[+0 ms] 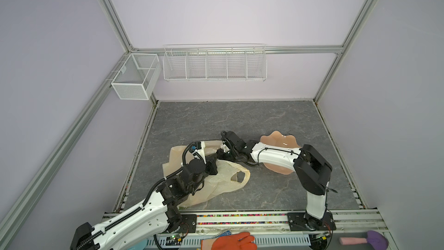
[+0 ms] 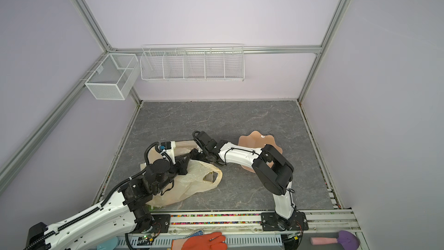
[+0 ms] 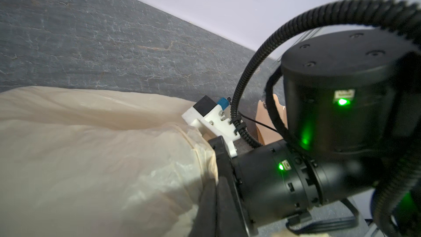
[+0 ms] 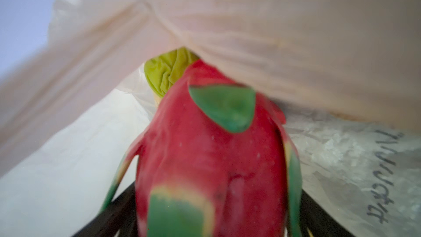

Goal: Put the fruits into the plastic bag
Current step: 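Lower the dragon fruit deeper into the bag while the left gripper holds the bag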

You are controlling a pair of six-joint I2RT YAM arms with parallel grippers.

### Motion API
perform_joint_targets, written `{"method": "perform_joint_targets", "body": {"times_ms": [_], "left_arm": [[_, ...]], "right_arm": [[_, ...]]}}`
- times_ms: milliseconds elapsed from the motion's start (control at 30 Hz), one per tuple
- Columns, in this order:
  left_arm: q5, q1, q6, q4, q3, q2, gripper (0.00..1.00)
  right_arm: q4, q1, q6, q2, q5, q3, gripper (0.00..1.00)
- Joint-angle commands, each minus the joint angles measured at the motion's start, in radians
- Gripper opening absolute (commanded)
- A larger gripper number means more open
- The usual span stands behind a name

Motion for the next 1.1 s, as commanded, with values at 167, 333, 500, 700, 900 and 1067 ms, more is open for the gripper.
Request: {"method": "perform_joint_targets", "body": {"times_ms": [167,333,500,700,900,1067], "left_arm": [[0.015,-0.003,-0.084,-0.312,-0.087,-0.11,0.0],[0.027,-0.003,-0.094,-0.317,-0.087,-0.129,0.0],[0.007,-0.004,-0.094,-0.285,-0.053,-0.211,0.0],[-0.017,-0.003,-0.115,-0.266,-0.011,-0.23,0.0],[0.085,-0.005,-0.101,-0.109,0.008,-0.16,0.0],[0.123,-0.009,-0.1,-0.081,0.052,-0.104,0.0]], "right_arm": [[0.175,-0.02,0.022,-0.176,-0.007,-0.026,0.88],[0.139,-0.021,-0.037,-0.192,0.014,-0.019,0.88],[0.102,-0.03,-0.101,-0.202,0.01,-0.032,0.88],[0.148,-0.04,-0.114,-0.187,-0.067,-0.049,0.88],[0.062,-0.045,-0.187,-0.144,-0.087,0.002,0.88],[0.064,-0.045,-0.19,-0.117,-0.116,0.025,0.88]]}}
